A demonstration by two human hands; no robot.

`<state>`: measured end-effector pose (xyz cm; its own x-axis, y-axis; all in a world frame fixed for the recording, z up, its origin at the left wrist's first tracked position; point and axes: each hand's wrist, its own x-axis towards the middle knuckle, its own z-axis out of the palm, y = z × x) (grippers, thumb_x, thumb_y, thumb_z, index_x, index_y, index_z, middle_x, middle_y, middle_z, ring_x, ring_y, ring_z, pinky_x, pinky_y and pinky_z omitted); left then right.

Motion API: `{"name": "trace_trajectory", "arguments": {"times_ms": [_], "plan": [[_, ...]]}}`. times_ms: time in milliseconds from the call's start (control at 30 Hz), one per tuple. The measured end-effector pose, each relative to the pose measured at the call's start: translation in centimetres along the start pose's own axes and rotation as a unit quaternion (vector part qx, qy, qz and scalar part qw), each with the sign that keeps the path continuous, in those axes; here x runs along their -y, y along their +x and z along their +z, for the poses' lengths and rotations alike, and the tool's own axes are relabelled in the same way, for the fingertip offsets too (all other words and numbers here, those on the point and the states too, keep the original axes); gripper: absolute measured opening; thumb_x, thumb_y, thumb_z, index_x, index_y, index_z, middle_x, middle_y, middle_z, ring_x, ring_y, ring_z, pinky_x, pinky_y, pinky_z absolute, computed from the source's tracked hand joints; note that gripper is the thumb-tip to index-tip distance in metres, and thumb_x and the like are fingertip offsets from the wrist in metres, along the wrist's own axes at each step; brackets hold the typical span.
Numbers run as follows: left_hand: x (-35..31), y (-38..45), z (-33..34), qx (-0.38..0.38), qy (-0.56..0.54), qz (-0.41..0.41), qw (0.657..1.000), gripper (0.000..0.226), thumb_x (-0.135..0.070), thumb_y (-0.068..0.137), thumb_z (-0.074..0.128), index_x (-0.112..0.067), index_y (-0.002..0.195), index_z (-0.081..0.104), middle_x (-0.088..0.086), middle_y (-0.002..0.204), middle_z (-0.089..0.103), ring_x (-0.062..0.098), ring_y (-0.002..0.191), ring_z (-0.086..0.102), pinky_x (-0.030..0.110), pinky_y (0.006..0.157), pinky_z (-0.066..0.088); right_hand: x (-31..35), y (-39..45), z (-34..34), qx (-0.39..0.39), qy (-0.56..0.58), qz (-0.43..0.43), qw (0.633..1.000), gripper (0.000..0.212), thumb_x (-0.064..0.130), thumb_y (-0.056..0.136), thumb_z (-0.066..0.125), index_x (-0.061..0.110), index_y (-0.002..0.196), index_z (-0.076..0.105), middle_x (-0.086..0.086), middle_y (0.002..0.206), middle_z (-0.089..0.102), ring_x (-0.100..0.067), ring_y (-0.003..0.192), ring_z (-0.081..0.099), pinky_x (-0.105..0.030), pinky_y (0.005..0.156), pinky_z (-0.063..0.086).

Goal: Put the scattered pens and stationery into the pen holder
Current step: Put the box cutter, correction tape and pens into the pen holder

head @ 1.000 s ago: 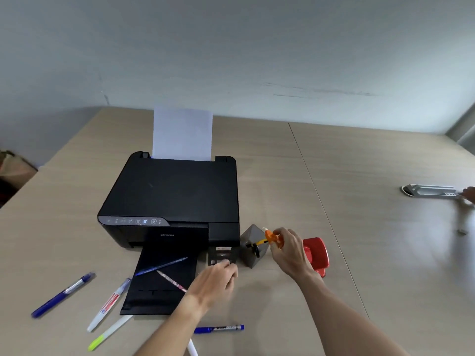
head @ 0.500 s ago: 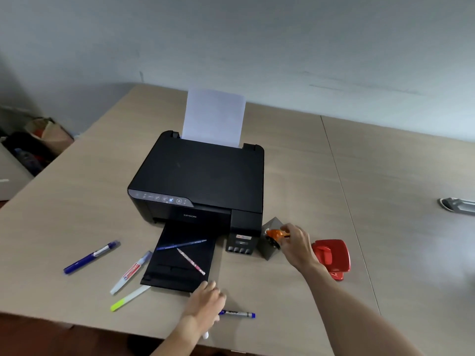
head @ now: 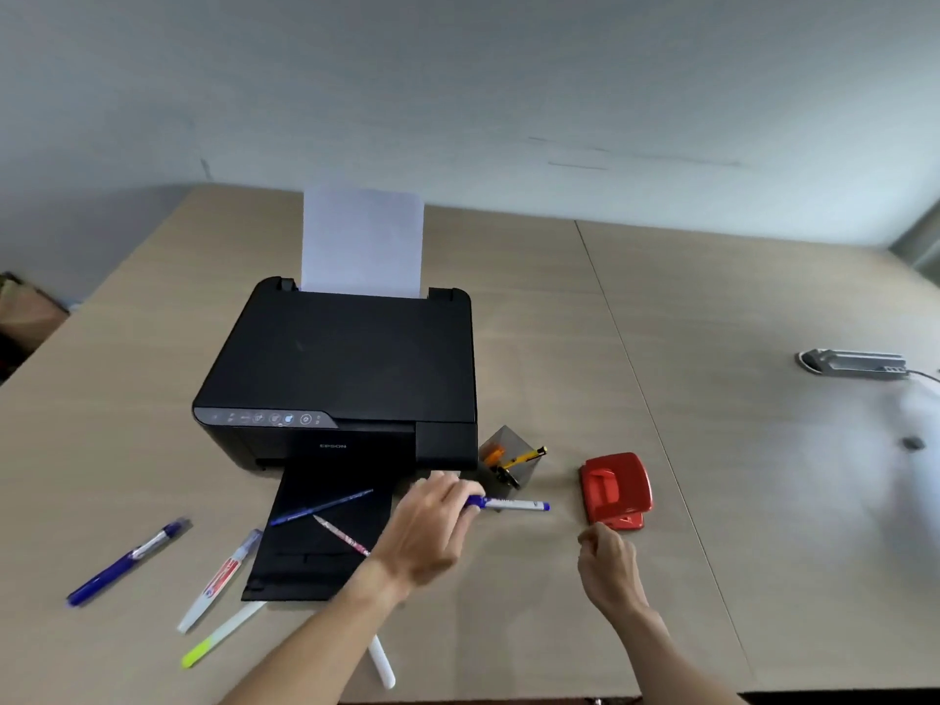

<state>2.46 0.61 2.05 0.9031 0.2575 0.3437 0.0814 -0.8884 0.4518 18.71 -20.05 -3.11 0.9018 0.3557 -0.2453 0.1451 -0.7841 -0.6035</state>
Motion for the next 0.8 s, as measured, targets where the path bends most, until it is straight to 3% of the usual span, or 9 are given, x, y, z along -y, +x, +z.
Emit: {"name": "trace_trajectory", "arguments": {"times_ms": [100,333,500,633,800], "plan": [[0.6,4.1,-1.2,-0.045,0.059,-0.014,0.997,0.022,-0.027,0.095,0.042,-0.019,0.101,0.062,-0.003,0.086,0.057,0.017,0.076,0.05,0.03,0.068,0.042,-1.6,-1.1,-0.2,0.015,-0.007,0.034,0.999,0.024,-0.003,0.08,0.042,0.013,0.075,0.059,-0.012,0.085,0.065,-0.032,0.081,0.056,-0.034,0.065,0.044],[0.7,9.0,-0.5,0.035,0.158,-0.014,0.987,0.012,-0.016,0.092,0.056,-0.016,0.1,0.064,0.002,0.082,0.064,0.021,0.073,0.054,0.028,0.062,0.036,-2.1,-3.2,1.2,0.04,-0.013,0.048,0.998,0.026,0.0,0.08,0.041,0.02,0.07,0.053,-0.006,0.084,0.065,-0.028,0.084,0.056,-0.036,0.07,0.045],[0.0,8.7,0.9,0.039,0.126,-0.018,0.991,0.015,-0.015,0.094,0.054,-0.016,0.107,0.06,0.004,0.092,0.067,0.024,0.082,0.058,0.032,0.069,0.042,-1.2,-3.9,1.9,0.064,-0.021,0.029,0.997,0.021,0.004,0.081,0.04,0.016,0.074,0.055,-0.007,0.086,0.064,-0.026,0.083,0.056,-0.035,0.069,0.045],[0.4,5.8,0.7,0.038,0.041,-0.035,0.998,0.016,-0.015,0.096,0.05,-0.016,0.11,0.06,0.003,0.095,0.067,0.022,0.086,0.06,0.036,0.073,0.05,-0.7,-4.6,3.1,0.093,-0.044,0.009,0.995,0.018,0.006,0.081,0.041,0.012,0.076,0.057,-0.006,0.083,0.063,-0.023,0.075,0.056,-0.035,0.065,0.047],[1.9,-1.9,-1.2,0.011,-0.074,-0.127,0.989,0.014,-0.017,0.096,0.05,-0.017,0.103,0.063,-0.005,0.094,0.066,0.009,0.084,0.06,0.023,0.073,0.048,0.5,-5.9,5.1,0.157,-0.065,-0.023,0.985,0.015,0.018,0.085,0.049,0.014,0.072,0.056,-0.003,0.076,0.063,-0.021,0.069,0.059,-0.036,0.059,0.05]]}}
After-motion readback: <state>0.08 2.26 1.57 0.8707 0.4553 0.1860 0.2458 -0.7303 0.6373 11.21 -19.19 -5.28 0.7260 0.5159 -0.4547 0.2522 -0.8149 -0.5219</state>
